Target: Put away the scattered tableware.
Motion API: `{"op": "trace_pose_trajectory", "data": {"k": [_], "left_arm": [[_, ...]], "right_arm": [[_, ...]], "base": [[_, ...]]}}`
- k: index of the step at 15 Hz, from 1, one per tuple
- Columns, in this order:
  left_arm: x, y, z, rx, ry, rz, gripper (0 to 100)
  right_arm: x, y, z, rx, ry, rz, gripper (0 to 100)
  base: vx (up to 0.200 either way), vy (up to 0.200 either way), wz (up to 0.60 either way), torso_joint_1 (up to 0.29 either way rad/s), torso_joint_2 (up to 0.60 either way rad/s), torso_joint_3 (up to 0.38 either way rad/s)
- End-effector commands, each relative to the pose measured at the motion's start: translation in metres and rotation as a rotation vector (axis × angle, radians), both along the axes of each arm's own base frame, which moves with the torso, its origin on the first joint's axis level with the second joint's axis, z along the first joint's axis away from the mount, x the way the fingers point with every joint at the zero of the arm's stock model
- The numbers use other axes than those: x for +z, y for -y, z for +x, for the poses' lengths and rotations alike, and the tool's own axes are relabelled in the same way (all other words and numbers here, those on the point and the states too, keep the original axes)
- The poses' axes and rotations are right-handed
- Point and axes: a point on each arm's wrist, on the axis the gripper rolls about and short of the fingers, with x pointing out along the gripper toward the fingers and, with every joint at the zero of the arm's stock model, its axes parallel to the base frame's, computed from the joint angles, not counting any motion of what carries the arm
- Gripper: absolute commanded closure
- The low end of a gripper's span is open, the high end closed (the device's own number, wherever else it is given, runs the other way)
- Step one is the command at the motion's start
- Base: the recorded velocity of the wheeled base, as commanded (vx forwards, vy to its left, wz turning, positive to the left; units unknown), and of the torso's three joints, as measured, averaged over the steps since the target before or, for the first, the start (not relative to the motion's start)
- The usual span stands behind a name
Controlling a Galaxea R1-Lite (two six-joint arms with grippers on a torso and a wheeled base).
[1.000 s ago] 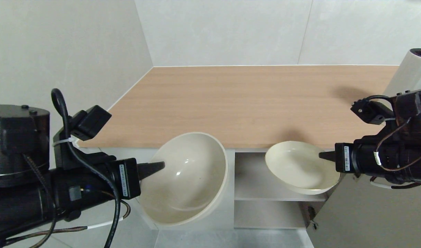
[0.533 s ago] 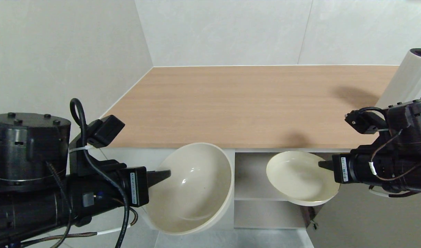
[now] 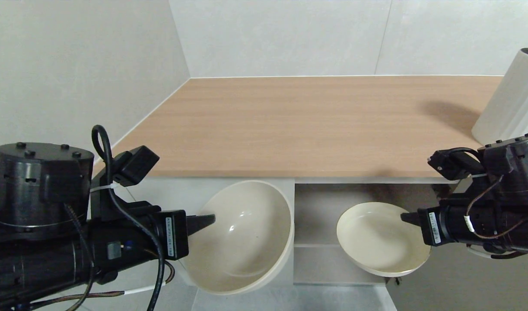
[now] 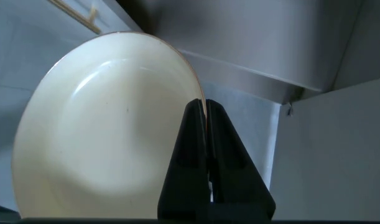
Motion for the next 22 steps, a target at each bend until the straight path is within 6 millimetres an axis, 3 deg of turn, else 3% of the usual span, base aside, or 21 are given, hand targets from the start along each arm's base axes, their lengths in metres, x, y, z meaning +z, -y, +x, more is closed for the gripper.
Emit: {"op": "trace_pose_trajectory", "data": {"k": [1, 13, 19, 22], "left_arm": [[-0.001, 0.001, 0.001, 0.001, -0.004, 0.002, 100], [-0.001, 0.001, 0.001, 0.0, -0.003, 0.002, 100], [-0.001, 0.001, 0.001, 0.0, -0.003, 0.002, 100], [-0.001, 0.001, 0.001, 0.0, -0.003, 0.002, 100]], "right_arm": [[-0.001, 0.0, 0.0, 0.004, -0.001, -0.006, 100], [-0.005, -0.004, -0.004, 0.033, -0.009, -0.022, 100], [-0.007, -0.005, -0.001, 0.033, -0.008, -0.021, 100], [-0.021, -0.017, 0.01, 0.049, -0.044, -0.047, 100]], "base": [[0.0, 0.0, 0.0, -0.203, 0.46, 0.242], [0.0, 0.0, 0.0, -0.188, 0.45, 0.257], [0.0, 0.0, 0.0, -0.026, 0.07, 0.03], [0.0, 0.0, 0.0, 0.0, 0.0, 0.0]]}}
